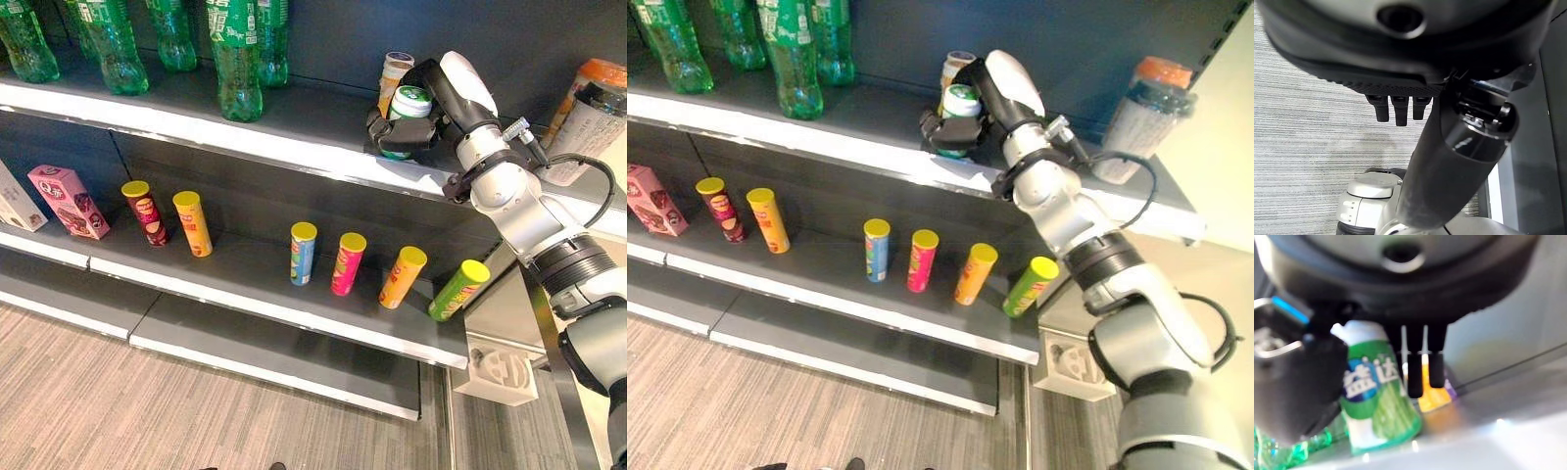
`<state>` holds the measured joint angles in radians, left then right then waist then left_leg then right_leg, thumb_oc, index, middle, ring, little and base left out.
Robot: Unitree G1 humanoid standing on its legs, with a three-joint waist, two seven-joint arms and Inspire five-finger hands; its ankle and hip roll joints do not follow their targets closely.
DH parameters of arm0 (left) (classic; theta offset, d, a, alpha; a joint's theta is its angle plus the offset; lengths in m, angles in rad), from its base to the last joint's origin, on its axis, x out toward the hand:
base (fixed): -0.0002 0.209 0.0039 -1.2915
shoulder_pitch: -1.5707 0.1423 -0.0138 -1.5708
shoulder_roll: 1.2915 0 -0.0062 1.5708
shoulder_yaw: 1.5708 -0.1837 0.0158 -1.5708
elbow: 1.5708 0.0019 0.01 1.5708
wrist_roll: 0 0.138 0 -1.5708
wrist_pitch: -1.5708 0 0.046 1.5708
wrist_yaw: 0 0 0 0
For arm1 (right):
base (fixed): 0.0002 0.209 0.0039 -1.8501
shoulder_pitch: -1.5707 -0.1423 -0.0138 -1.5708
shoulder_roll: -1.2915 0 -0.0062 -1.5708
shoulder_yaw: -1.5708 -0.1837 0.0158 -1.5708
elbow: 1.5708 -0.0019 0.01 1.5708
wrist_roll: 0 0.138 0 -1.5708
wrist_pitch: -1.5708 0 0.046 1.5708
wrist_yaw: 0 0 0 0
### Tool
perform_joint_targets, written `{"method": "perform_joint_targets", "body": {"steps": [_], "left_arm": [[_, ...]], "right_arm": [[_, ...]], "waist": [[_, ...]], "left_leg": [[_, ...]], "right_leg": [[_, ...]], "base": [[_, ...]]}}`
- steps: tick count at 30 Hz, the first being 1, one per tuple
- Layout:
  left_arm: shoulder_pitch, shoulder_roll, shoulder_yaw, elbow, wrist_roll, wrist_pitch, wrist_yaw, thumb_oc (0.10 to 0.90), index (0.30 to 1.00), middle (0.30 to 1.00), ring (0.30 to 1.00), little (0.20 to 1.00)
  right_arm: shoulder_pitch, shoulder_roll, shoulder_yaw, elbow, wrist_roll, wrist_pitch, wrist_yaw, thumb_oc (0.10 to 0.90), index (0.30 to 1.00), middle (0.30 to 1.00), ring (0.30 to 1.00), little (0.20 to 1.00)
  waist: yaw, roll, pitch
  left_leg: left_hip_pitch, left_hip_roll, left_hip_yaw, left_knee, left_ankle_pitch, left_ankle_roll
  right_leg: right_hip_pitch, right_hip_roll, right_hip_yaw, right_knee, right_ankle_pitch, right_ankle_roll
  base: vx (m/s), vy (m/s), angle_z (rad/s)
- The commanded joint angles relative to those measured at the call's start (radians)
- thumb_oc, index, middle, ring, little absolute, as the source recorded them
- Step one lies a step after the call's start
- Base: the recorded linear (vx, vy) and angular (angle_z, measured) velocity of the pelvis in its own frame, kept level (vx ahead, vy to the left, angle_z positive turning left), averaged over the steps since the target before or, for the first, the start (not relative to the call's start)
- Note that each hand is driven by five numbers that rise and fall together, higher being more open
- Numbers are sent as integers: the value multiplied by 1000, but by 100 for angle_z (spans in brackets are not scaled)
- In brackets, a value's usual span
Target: Put the goods on the table back onto the shelves and tidy them up.
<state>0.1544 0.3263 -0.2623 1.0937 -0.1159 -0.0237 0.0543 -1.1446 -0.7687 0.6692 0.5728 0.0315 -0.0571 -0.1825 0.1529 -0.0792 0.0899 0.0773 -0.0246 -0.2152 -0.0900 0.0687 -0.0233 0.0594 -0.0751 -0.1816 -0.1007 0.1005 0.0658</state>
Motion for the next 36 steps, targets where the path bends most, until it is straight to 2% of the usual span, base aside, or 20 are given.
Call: {"method": "perform_joint_targets", "body": {"steps": [1, 8, 20, 21, 22, 30, 36], "left_arm": [[-26, 19, -32, 40, 14, -13, -5, 800, 900, 900, 900, 900], [-36, 17, -42, 43, 5, -8, -7, 800, 900, 900, 900, 900], [-43, 14, -47, 44, 5, -3, -4, 800, 900, 900, 900, 900], [-45, 14, -48, 47, 4, -2, -4, 800, 900, 900, 900, 900], [-46, 15, -47, 48, 4, -2, -4, 800, 900, 900, 900, 900], [-50, 10, -49, 52, 6, -1, -1, 800, 900, 900, 900, 900], [-53, 9, -48, 41, 12, -1, 4, 800, 900, 900, 900, 900]], "right_arm": [[-83, -13, -28, -28, 62, -32, -25, 400, 300, 300, 300, 300], [-101, 31, 12, -31, 94, -25, 11, 400, 300, 300, 300, 300], [-117, 52, 30, -39, 108, -24, 21, 400, 300, 300, 300, 300], [-117, 56, 29, -37, 110, -23, 20, 565, 547, 547, 547, 547], [-116, 57, 28, -37, 108, -22, 19, 800, 900, 900, 900, 900], [-120, 56, 15, -42, 111, -26, 7, 800, 900, 900, 900, 900], [-101, 31, -41, -98, 128, -39, -31, 800, 900, 900, 900, 900]], "waist": [[30, -36, -39], [17, -20, -40], [9, -14, -41], [8, -14, -40], [8, -13, -41], [5, -12, -41], [0, -10, -42]], "left_leg": [[7, 23, 53, 3, -104, -21], [7, 25, 60, 3, -104, -23], [9, 28, 65, 3, -106, -23], [8, 28, 64, 3, -106, -23], [9, 28, 64, 3, -106, -23], [8, 27, 68, 3, -108, -22], [11, 28, 69, 3, -111, -20]], "right_leg": [[61, -55, -28, 13, -81, 73], [58, -53, -19, 13, -80, 72], [57, -54, -17, 13, -77, 72], [56, -54, -17, 13, -77, 72], [56, -54, -17, 13, -78, 72], [56, -55, -14, 13, -78, 72], [57, -56, -14, 13, -77, 73]], "base": [[0, 0, 0], [-8, -5, -4], [0, -1, -1], [0, 0, 0], [0, 0, 0], [0, 0, 0], [0, 0, 0]]}}
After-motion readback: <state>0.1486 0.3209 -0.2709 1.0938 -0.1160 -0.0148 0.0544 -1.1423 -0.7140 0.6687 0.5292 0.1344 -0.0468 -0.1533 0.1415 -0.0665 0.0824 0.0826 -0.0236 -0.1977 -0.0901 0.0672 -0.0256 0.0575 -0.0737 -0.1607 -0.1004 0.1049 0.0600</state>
